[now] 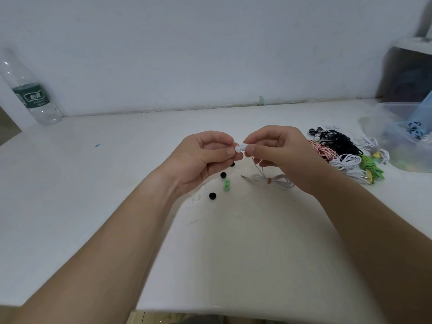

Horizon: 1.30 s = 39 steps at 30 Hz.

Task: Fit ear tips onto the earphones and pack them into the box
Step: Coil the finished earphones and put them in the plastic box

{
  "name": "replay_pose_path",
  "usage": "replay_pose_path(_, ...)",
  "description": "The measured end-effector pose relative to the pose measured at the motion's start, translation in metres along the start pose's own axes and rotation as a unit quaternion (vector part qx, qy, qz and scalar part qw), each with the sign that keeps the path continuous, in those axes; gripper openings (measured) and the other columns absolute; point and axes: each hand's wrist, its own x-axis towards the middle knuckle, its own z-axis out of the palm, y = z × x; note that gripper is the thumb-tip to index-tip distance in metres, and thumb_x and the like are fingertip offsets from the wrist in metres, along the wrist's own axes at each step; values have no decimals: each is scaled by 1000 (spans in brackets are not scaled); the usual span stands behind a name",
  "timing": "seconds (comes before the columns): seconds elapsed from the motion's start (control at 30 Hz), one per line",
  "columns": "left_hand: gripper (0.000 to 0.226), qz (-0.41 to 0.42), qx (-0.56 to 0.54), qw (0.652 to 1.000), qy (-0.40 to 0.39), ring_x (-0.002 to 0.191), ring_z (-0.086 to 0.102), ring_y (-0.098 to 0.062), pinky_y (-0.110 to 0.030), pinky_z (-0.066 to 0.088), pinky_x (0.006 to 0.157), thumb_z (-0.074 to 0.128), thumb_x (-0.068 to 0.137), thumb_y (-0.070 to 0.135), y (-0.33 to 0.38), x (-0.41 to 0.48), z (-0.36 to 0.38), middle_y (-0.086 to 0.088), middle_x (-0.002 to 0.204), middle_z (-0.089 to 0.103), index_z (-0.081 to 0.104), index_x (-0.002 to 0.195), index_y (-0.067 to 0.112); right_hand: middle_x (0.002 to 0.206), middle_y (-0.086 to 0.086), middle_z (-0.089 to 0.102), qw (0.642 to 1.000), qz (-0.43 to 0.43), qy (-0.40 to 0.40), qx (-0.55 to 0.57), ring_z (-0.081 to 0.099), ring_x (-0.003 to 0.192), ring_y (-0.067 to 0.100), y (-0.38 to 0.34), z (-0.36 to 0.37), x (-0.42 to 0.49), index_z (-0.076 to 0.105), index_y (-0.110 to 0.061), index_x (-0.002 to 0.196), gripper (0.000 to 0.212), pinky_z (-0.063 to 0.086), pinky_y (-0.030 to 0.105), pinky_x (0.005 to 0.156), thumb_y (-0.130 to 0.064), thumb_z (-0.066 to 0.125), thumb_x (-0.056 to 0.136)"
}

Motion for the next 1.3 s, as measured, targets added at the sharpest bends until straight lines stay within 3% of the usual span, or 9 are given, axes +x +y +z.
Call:
replay_pose_path(0.23, 16, 3, 5, 1000, -21, 81, 76, -19, -20, 59, 68, 67, 82, -3, 0, 0, 0, -8, 87, 77, 66, 92, 10, 83, 7, 73, 999, 19, -33, 26, 61, 71, 14, -1, -2, -1, 76, -19, 90, 8, 49, 30, 73, -12, 73, 88)
replay_pose_path(0.53, 21, 6, 5, 999, -40, 85, 76, -21, -23, 60, 78, 71, 72, 5, -6, 4, -2, -9, 89, 77, 66, 92, 10, 87, 11, 76, 999, 14, -47, 22, 62, 74, 14, -1, -5, -2, 77, -22, 87, 8, 48, 28, 72, -15, 74, 87)
replay_pose_path(0.67, 22, 7, 8, 999, -37, 85, 75, -21, -22, 60, 77, 72, 71, 5, -7, 4, -2, -9, 89, 77, 66, 92, 9, 87, 11, 76, 998, 11, -51, 20, 61, 76, 15, 0, -5, -2, 77, -22, 86, 3, 47, 29, 72, -20, 76, 83)
replay_pose_path(0.9, 21, 7, 10, 999, -30, 83, 75, -21, -23, 61, 78, 71, 72, 3, -8, 5, -2, -9, 88, 77, 66, 92, 9, 80, 7, 73, 999, -5, -44, 0, 59, 73, 15, 0, -6, -1, 75, -18, 87, 6, 47, 31, 71, -13, 74, 87)
replay_pose_path(1.03, 20, 7, 13, 1000, -27, 83, 75, -21, -23, 60, 75, 71, 74, 2, -8, 5, -2, -10, 88, 77, 66, 92, 8, 82, 17, 73, 999, -9, -36, -8, 60, 74, 17, 0, -5, -1, 76, -17, 87, 6, 47, 35, 73, -14, 79, 84)
replay_pose_path(1.3, 20, 8, -3, 999, -33, 83, 76, -19, -20, 59, 72, 70, 72, 4, -6, 3, 0, -9, 87, 77, 66, 92, 9, 84, 8, 75, 999, 5, -39, 18, 60, 72, 15, 3, -5, 0, 76, -20, 89, 7, 48, 32, 73, -14, 74, 88)
